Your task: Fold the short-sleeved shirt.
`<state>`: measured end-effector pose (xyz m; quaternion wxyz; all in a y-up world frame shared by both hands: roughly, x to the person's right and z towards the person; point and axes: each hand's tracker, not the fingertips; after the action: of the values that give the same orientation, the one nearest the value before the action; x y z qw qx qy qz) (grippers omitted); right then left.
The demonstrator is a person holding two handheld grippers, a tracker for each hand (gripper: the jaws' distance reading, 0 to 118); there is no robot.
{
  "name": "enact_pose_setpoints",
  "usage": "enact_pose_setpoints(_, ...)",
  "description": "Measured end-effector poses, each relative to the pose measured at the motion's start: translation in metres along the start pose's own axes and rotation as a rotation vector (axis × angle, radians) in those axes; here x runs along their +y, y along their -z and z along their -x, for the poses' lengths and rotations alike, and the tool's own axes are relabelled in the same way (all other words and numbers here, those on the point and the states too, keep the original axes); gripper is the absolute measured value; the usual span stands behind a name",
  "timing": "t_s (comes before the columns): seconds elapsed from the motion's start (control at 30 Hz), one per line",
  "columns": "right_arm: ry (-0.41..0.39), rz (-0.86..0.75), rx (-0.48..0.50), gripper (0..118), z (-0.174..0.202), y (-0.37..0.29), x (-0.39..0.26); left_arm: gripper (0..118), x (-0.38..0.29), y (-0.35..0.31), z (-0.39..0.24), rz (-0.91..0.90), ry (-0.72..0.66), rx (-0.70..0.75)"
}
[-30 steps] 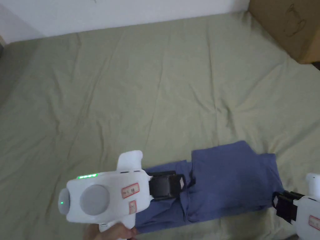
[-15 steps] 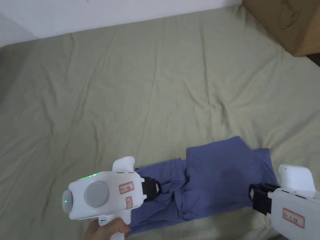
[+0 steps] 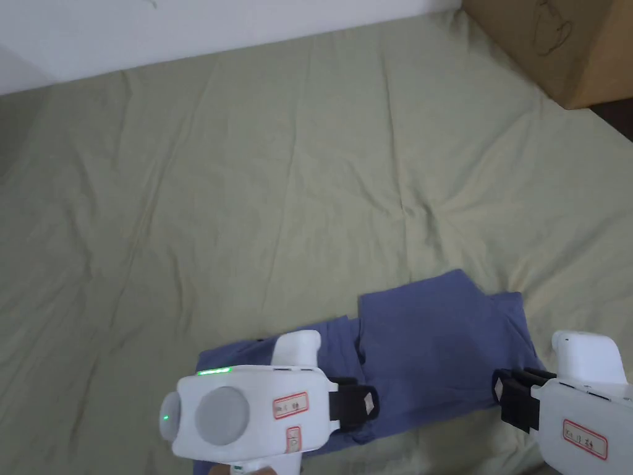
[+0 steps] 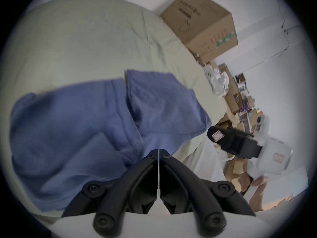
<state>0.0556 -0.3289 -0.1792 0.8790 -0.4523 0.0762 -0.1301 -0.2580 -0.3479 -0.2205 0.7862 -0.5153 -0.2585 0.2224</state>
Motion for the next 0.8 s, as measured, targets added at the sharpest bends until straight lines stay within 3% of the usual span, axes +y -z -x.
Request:
enact_pose_setpoints(0.27, -0.03, -0.015, 0.008, 2, 0.014, -0.001, 0.009, 5, 0.0, -0.106, 0.062, -0.278, -0.135, 0.017)
enact_pose_setpoints(0.3, -0.036, -0.013, 0.009, 2, 0.017, 0.0, 0.01, 18, -0.005, -0.114, 0.078, -0.282, -0.167, 0.031)
enact_pose_setpoints(0.37, -0.056, -0.004, 0.015, 2, 0.024, 0.002, 0.011, 84, -0.017, -0.127, 0.104, -0.29, -0.253, 0.064)
enact_pose_setpoints(0.4, -0.068, 0.001, 0.016, 2, 0.028, 0.003, 0.011, 102, -0.023, -0.129, 0.119, -0.275, -0.283, 0.065)
enact_pose_setpoints(0.43, -0.081, 0.005, 0.017, 2, 0.032, 0.004, 0.011, 108, -0.031, -0.131, 0.132, -0.266, -0.32, 0.031)
enact_pose_setpoints(0.67, -0.148, 0.024, 0.04, 2, 0.064, 0.009, 0.015, 108, -0.071, -0.112, 0.188, -0.285, -0.575, -0.09)
enact_pose_setpoints(0.8, -0.179, 0.038, 0.043, 2, 0.078, 0.013, 0.016, 103, -0.07, -0.089, 0.192, -0.304, -0.629, -0.308)
